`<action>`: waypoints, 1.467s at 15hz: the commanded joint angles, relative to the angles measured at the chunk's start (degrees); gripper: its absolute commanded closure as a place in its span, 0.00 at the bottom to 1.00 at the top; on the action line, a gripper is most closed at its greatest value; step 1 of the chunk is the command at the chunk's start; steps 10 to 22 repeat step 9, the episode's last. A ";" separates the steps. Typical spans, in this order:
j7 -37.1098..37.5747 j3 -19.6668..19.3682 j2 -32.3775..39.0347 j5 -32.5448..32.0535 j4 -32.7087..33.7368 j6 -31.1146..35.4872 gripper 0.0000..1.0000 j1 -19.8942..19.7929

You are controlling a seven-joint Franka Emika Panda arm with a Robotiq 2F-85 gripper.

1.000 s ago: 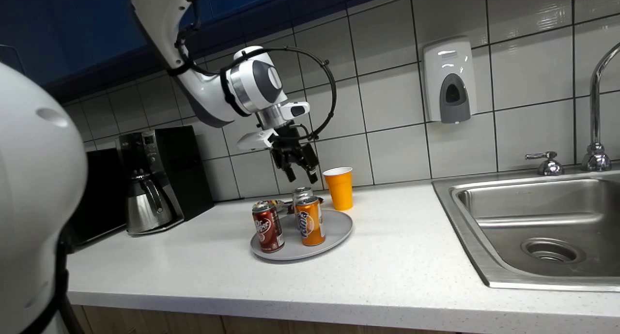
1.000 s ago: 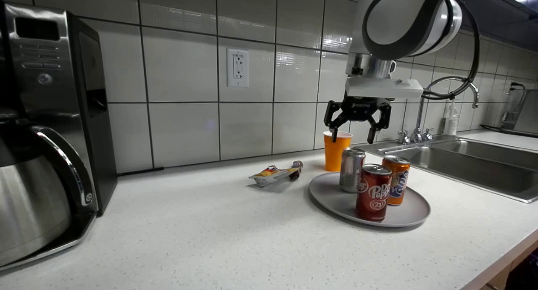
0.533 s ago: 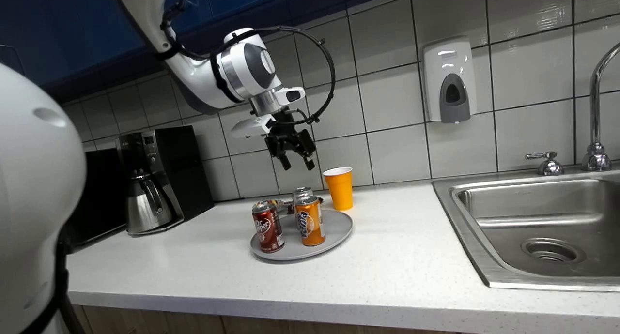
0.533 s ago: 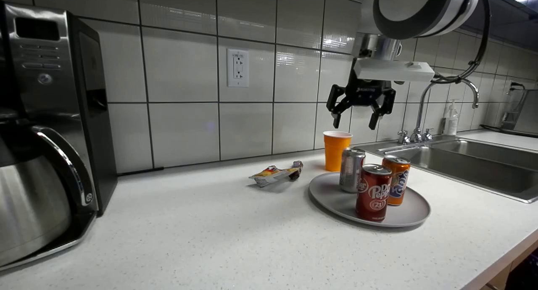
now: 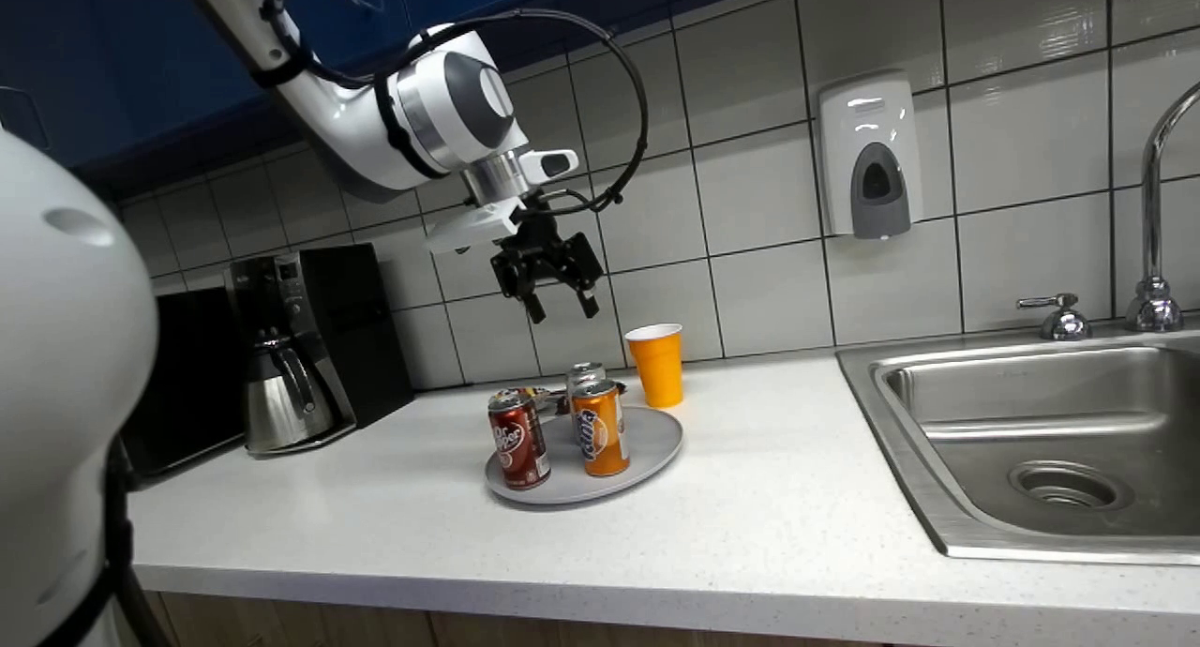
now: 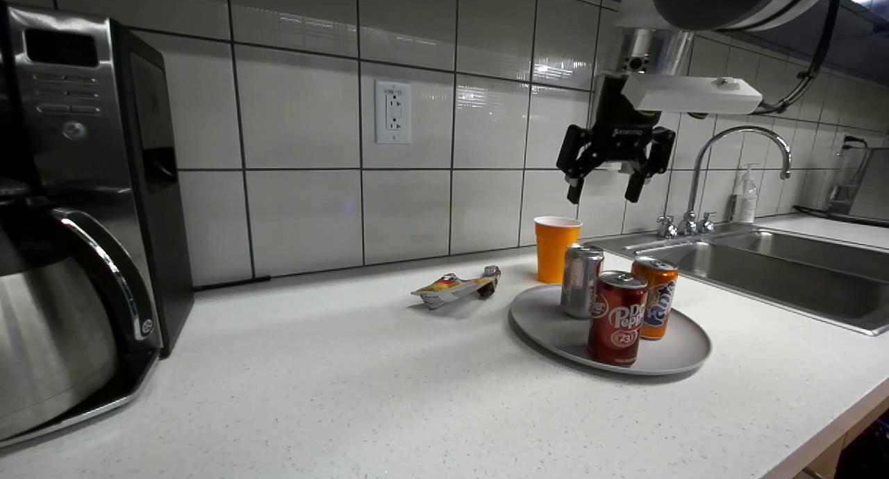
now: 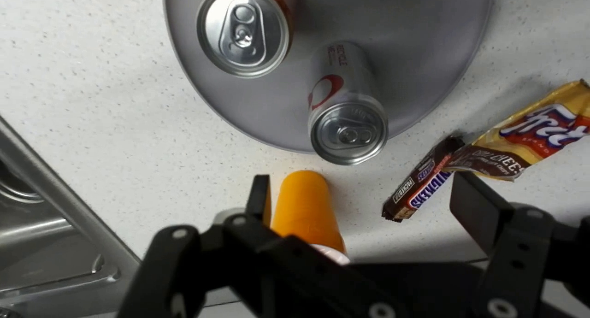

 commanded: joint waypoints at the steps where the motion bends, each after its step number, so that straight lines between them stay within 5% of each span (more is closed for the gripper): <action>1: -1.46 2.49 -0.78 0.62 -0.52 -0.67 0.00 -2.49; 22: -1.59 2.99 -0.58 0.55 -0.77 -0.68 0.00 -2.94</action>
